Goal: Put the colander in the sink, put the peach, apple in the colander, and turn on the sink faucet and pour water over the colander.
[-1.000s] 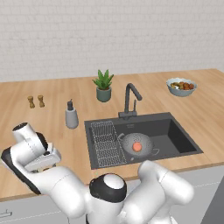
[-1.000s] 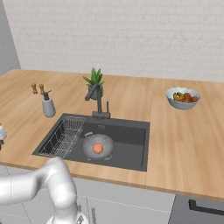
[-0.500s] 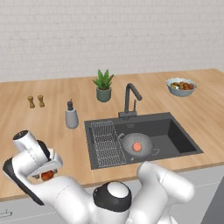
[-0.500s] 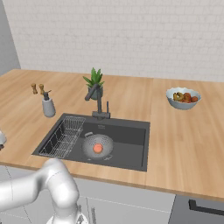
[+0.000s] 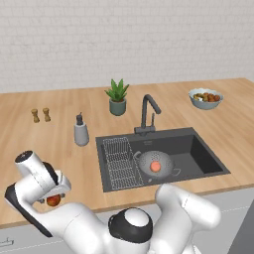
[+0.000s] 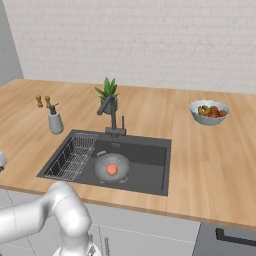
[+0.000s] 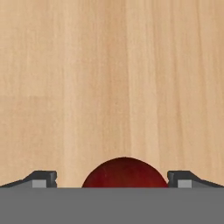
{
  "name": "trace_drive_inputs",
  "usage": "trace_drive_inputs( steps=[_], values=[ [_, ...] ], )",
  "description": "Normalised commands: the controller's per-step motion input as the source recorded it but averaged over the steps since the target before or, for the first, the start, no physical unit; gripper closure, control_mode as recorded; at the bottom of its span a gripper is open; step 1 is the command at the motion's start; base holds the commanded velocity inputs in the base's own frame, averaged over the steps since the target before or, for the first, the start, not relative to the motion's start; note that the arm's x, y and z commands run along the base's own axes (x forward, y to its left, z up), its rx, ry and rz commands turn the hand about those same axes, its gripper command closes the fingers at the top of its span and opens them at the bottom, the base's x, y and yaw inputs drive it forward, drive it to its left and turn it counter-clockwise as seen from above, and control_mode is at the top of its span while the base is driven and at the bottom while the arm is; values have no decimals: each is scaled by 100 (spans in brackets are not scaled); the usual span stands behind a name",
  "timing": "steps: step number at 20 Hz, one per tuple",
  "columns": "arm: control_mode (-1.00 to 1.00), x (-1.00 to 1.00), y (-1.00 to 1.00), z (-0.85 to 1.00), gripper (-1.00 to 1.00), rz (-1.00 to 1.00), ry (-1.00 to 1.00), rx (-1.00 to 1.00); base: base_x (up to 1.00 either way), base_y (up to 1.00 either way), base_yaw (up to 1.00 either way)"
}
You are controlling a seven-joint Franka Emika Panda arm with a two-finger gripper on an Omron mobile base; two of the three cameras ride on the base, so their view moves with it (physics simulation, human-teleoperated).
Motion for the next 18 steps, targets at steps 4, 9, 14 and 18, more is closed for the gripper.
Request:
trace_drive_inputs(
  steps=[4, 9, 14, 18],
  values=[
    [-100, -1, -1, -48, 100, 0, 0, 1, 0, 0, 0],
    [-100, -19, -4, -51, 100, 0, 0, 3, 0, 0, 0],
    [-100, -22, -20, -30, 100, 0, 0, 3, 0, 0, 0],
    [-100, -3, -46, 11, 100, 0, 0, 6, 0, 0, 0]
  ],
)
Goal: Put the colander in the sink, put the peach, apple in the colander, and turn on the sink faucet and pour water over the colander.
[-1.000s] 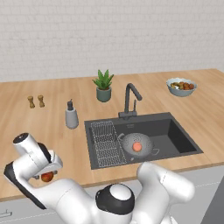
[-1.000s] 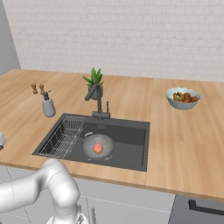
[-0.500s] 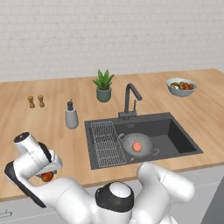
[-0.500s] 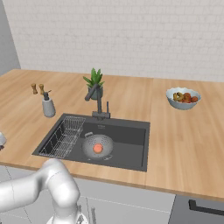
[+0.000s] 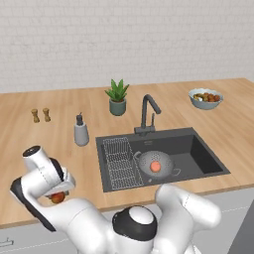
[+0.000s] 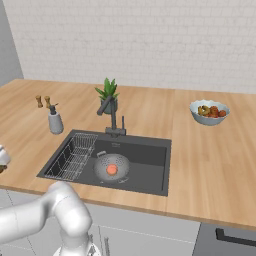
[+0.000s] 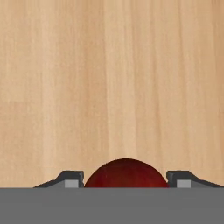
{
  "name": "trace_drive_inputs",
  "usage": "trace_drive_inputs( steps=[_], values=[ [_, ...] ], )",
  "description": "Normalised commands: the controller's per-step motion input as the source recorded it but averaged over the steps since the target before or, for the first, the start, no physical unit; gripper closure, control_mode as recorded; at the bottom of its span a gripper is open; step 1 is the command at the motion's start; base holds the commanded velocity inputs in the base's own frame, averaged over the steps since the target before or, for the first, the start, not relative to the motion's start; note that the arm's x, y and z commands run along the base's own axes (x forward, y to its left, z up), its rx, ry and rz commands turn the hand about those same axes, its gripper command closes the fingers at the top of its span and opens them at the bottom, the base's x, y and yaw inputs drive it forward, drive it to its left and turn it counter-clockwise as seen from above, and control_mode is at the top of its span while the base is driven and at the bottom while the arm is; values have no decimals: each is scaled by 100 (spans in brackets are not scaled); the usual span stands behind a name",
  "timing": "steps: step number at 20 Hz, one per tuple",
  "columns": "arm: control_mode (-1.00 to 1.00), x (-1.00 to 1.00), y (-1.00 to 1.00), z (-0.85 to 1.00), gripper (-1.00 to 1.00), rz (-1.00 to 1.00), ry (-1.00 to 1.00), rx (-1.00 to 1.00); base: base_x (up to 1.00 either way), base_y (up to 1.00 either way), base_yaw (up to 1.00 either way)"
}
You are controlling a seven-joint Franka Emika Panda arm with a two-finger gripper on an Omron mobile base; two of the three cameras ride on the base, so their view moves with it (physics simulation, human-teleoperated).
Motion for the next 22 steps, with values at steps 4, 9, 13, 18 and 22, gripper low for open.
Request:
trace_drive_inputs(
  steps=[4, 9, 13, 18, 22],
  values=[
    [-100, 0, -68, 38, 100, 0, 0, 10, 0, 0, 0],
    [-100, 4, -81, 38, 100, 0, 0, 5, 0, 0, 0],
    [-100, 0, -85, 21, 100, 0, 0, 0, 0, 0, 0],
    [-100, 10, -87, 15, 100, 0, 0, 0, 0, 0, 0],
    [-100, 6, -83, 4, 100, 8, -10, 0, 0, 0, 0]
  ],
)
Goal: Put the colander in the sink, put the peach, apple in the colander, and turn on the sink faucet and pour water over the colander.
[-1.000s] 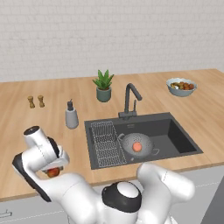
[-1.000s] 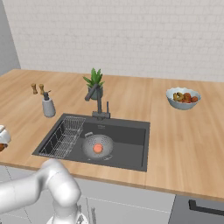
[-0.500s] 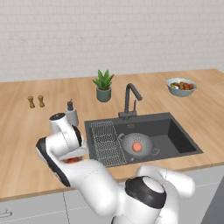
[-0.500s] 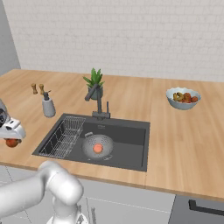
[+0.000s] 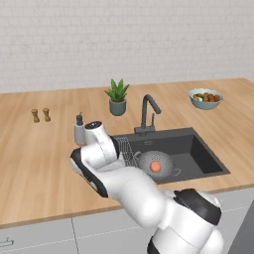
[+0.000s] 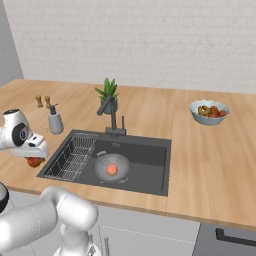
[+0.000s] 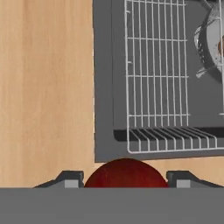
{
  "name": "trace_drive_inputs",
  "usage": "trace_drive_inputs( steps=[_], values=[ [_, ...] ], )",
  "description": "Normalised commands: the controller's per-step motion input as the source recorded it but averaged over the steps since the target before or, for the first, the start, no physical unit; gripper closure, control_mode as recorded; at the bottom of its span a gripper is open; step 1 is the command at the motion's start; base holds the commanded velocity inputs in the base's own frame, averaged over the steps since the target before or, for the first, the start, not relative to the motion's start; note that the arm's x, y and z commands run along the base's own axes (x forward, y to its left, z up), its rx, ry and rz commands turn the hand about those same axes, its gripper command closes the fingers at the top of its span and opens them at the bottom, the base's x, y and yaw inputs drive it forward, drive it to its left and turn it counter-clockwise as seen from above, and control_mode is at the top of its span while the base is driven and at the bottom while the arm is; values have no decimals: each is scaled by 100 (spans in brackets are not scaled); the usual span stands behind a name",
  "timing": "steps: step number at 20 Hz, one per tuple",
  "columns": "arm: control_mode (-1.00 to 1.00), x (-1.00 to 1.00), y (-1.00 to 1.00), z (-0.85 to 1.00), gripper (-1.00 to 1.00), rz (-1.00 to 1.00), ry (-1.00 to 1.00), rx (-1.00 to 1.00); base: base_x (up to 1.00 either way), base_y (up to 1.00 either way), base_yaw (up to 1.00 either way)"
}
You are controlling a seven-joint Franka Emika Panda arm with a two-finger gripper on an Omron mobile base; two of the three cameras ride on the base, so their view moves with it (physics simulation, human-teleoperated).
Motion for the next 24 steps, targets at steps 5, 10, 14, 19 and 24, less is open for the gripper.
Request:
trace_drive_inputs(
  steps=[5, 10, 14, 19, 24],
  values=[
    [-100, 0, -88, 8, 100, 21, -9, 0, 0, 0, 0],
    [-100, 0, -87, 18, 100, 25, -3, 0, 0, 0, 0],
    [-100, 0, -83, 22, 100, 24, 0, 1, 0, 0, 0],
    [-100, 1, -83, 14, 100, 21, 0, 7, 0, 0, 0],
    [-100, 18, -84, 10, 100, 12, 0, 12, 0, 0, 0]
  ],
)
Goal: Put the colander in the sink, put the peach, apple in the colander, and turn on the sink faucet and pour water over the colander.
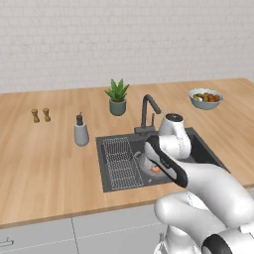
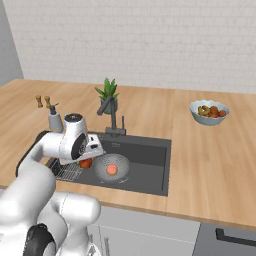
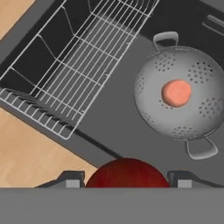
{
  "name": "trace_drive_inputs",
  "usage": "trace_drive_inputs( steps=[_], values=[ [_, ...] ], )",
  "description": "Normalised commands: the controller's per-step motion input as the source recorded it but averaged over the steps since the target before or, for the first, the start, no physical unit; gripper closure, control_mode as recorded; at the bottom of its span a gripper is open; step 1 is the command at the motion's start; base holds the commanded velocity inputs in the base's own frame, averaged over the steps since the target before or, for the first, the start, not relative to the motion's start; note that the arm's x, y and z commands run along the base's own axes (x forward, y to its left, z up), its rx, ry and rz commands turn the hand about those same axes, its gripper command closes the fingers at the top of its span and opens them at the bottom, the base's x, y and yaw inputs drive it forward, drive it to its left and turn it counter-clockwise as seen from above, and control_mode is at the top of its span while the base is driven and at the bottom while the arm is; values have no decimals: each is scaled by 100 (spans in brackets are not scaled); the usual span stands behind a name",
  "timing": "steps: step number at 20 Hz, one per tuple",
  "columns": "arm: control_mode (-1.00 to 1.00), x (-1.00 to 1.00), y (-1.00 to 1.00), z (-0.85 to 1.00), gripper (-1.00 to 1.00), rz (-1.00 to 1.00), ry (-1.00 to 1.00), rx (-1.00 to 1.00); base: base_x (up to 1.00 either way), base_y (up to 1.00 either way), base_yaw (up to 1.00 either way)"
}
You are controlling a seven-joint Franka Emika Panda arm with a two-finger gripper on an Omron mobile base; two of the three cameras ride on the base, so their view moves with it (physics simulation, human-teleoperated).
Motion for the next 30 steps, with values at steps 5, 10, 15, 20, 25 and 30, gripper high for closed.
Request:
trace_drive_inputs(
  steps=[5, 10, 15, 20, 25, 30],
  values=[
    [-100, 23, -81, 10, 100, 9, 0, 19, 0, 0, 0],
    [-100, 52, -73, 2, 100, 8, 5, 22, 0, 0, 0],
    [-100, 73, -56, -2, 100, 5, 7, 22, 0, 0, 0],
    [-100, 83, -16, -2, 100, 0, 14, 22, 0, 0, 0],
    [-100, 51, 0, -26, 100, 0, 8, 5, 0, 0, 0],
    [-100, 35, 4, -35, 100, 0, 6, 0, 0, 0, 0]
  ],
)
